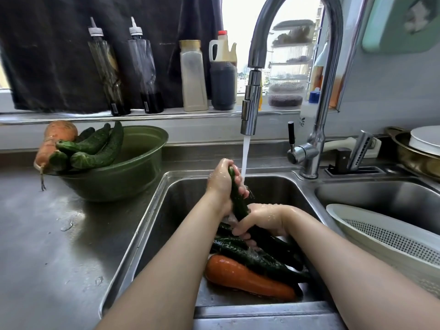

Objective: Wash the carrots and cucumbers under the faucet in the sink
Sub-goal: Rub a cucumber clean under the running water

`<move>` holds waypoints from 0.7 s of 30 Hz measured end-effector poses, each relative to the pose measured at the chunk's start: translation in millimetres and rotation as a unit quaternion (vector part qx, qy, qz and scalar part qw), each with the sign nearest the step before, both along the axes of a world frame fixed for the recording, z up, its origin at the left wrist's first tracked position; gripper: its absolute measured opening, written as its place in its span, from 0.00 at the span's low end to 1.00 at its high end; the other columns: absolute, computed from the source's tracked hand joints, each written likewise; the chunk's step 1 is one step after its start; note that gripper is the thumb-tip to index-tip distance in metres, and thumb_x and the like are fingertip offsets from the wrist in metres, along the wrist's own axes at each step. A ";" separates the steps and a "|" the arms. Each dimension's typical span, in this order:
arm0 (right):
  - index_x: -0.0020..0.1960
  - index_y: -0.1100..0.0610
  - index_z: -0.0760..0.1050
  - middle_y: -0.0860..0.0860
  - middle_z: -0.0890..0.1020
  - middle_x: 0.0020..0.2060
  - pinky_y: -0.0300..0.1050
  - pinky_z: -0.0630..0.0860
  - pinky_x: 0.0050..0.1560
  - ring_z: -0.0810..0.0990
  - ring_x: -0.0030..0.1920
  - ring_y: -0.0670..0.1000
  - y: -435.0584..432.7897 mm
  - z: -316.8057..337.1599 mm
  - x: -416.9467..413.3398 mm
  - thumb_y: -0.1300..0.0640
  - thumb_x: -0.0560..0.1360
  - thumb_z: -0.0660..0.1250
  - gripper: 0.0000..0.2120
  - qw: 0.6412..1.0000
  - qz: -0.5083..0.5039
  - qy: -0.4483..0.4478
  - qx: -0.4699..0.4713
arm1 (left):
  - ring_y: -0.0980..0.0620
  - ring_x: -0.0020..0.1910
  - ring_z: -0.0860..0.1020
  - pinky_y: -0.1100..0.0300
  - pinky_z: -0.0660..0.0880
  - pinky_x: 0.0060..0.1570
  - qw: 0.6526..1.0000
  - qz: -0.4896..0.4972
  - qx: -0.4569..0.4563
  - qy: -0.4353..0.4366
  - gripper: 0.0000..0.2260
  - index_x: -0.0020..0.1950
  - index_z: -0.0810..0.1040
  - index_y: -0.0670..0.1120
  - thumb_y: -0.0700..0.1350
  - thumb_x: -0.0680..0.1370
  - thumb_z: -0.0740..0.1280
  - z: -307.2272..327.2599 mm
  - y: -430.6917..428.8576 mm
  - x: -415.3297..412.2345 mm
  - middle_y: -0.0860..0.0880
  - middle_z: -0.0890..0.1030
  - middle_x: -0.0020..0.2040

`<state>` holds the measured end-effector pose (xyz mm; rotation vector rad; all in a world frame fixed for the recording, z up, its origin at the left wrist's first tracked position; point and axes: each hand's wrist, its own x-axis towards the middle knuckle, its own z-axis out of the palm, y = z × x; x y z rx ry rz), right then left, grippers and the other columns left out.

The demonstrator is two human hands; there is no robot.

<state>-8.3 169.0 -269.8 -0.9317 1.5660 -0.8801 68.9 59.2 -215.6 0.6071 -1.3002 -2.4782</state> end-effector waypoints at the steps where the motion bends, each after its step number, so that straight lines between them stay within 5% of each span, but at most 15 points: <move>1: 0.35 0.55 0.72 0.55 0.72 0.32 0.48 0.73 0.39 0.72 0.31 0.54 -0.3 0.4 0.1 0.59 0.71 0.72 0.10 1.000 0.002 0.001 0.002 | 0.53 0.24 0.64 0.60 0.67 0.30 1.000 0.000 0.028 -0.007 0.17 0.31 0.70 0.49 0.48 0.80 0.61 -0.3 -4.1 0.6 0.52 0.67 0.27; 6: 0.39 0.56 0.72 0.55 0.71 0.28 0.43 0.72 0.30 0.71 0.25 0.53 2.6 -0.3 -2.4 0.60 0.65 0.70 0.07 0.998 -0.059 -0.017 -0.009 | 0.55 0.25 0.69 0.63 0.71 0.29 0.986 -0.005 0.166 0.031 0.16 0.38 0.73 0.49 0.53 0.84 0.61 -4.1 -10.2 -2.0 0.53 0.74 0.32; 11: 0.33 0.61 0.71 0.56 0.72 0.24 0.43 0.70 0.29 0.71 0.22 0.54 11.3 0.2 -6.6 0.56 0.59 0.66 0.08 0.994 -0.096 -0.049 -0.024 | 0.51 0.40 0.78 0.54 0.74 0.50 0.996 -0.038 0.072 0.037 0.14 0.56 0.76 0.47 0.53 0.87 0.54 -7.8 4.5 -4.4 0.49 0.82 0.44; 14: 0.38 0.65 0.73 0.57 0.74 0.26 0.41 0.71 0.26 0.71 0.21 0.53 17.2 4.5 -7.4 0.56 0.62 0.62 0.11 0.989 -0.109 -0.087 -0.045 | 0.48 0.46 0.82 0.52 0.76 0.55 0.998 -0.070 0.002 0.012 0.11 0.56 0.76 0.45 0.48 0.88 0.56 -9.9 12.5 -3.4 0.48 0.83 0.47; 19: 0.45 0.62 0.78 0.64 0.75 0.42 0.46 0.75 0.31 0.75 0.28 0.55 7.0 -1.7 -8.4 0.55 0.61 0.73 0.15 0.988 -0.135 -0.051 -0.054 | 0.53 0.25 0.73 0.59 0.73 0.30 0.998 0.056 -0.020 -0.032 0.14 0.44 0.73 0.45 0.52 0.84 0.64 -8.5 16.7 -13.7 0.51 0.74 0.27; 21: 0.46 0.60 0.79 0.60 0.79 0.39 0.48 0.78 0.36 0.78 0.31 0.54 0.8 -1.6 -5.9 0.58 0.66 0.74 0.10 0.986 -0.147 -0.020 -0.076 | 0.53 0.23 0.71 0.60 0.71 0.27 0.993 0.111 -0.014 -0.031 0.16 0.41 0.73 0.46 0.55 0.83 0.66 -10.1 8.8 -14.7 0.51 0.72 0.27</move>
